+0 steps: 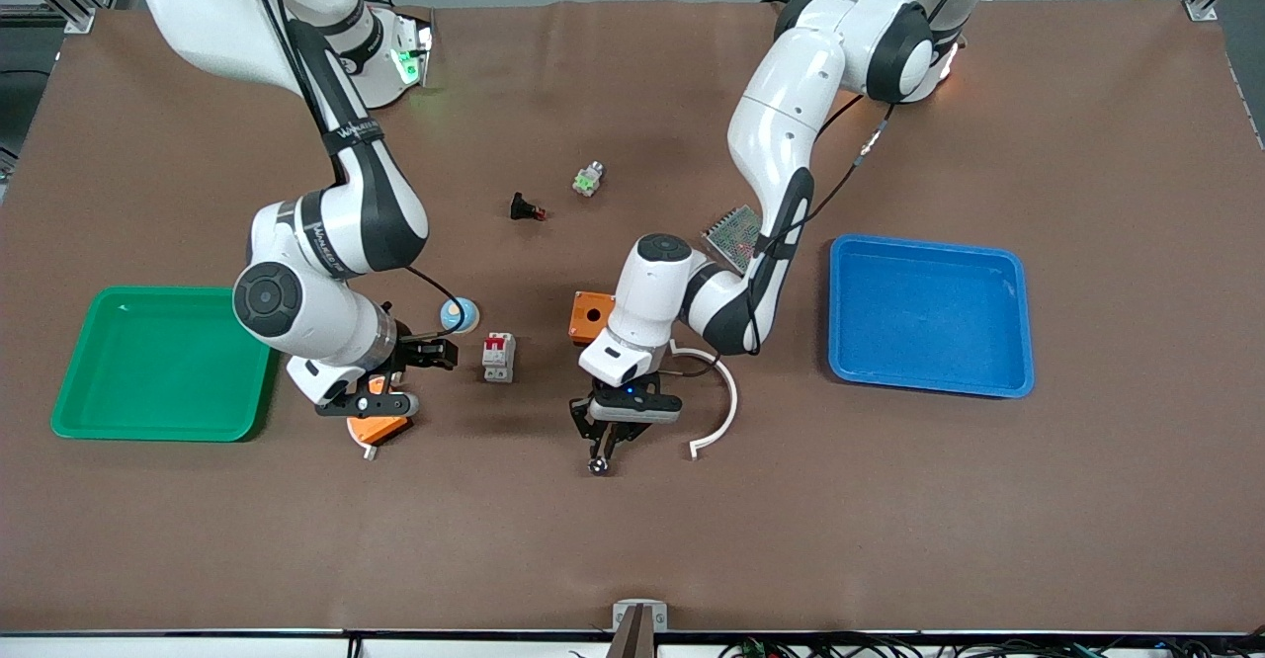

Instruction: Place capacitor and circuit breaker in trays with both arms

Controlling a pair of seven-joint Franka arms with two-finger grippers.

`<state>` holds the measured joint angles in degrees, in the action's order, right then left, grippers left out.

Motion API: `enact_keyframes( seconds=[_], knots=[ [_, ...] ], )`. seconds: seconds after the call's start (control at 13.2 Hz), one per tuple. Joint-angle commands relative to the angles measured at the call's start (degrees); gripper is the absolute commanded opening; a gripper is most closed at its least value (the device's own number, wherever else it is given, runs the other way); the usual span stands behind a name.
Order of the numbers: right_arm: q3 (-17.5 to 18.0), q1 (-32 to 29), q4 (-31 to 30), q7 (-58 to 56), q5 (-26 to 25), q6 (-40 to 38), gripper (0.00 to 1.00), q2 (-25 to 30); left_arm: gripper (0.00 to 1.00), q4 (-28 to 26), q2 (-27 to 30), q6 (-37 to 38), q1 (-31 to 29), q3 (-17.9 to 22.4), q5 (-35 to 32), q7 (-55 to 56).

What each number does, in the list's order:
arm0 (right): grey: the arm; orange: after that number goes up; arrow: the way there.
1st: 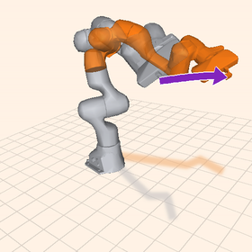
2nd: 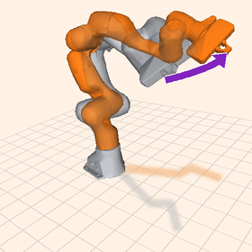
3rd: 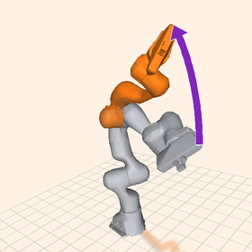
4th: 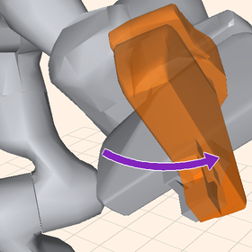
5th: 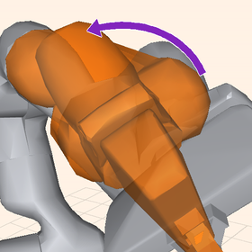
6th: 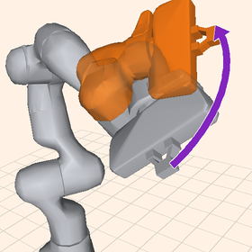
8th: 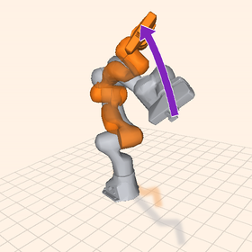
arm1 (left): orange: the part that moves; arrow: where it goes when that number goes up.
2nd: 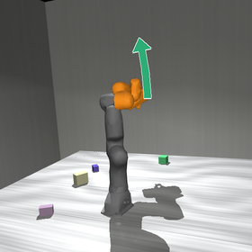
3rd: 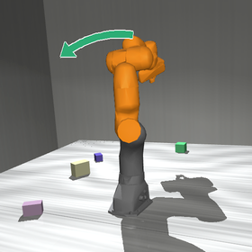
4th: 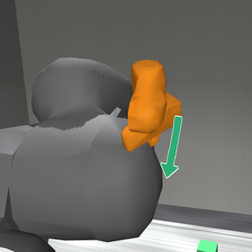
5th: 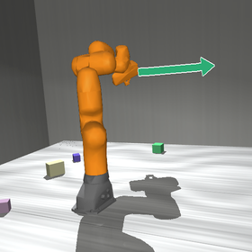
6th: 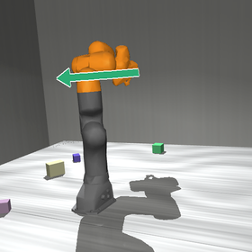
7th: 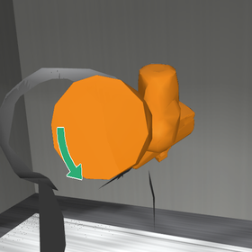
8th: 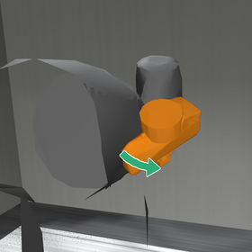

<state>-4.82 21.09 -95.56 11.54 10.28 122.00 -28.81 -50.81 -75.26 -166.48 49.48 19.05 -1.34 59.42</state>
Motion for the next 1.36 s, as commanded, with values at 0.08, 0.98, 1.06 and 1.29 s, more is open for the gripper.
enact_keyframes(
  seconds=[0.08, 0.98, 1.06, 1.29],
  knots=[
    [0.33, 1.93, 2.91, 5.41, 1.41, 1.92, 0.77, -2.21, 0.65, 1.41, -0.85, -0.07, 0.18, 2.05, 0.29, 1.31],
    [0.60, 5.11, 18.30, 20.01, 3.61, 3.33, 0.77, -11.97, 1.00, -2.01, 16.09, 33.90, -2.98, 3.81, -0.24, -2.34],
    [0.69, 5.19, 18.39, 20.01, 3.52, 3.33, 0.77, -11.80, 1.00, -2.45, 18.20, 34.90, -4.38, 2.94, 0.81, -5.86],
    [0.86, 5.19, 18.39, 20.10, 3.61, 2.54, 0.78, -11.01, 1.00, -12.34, 29.77, 42.53, -6.85, -0.23, 1.95, -10.26]
  ],
)
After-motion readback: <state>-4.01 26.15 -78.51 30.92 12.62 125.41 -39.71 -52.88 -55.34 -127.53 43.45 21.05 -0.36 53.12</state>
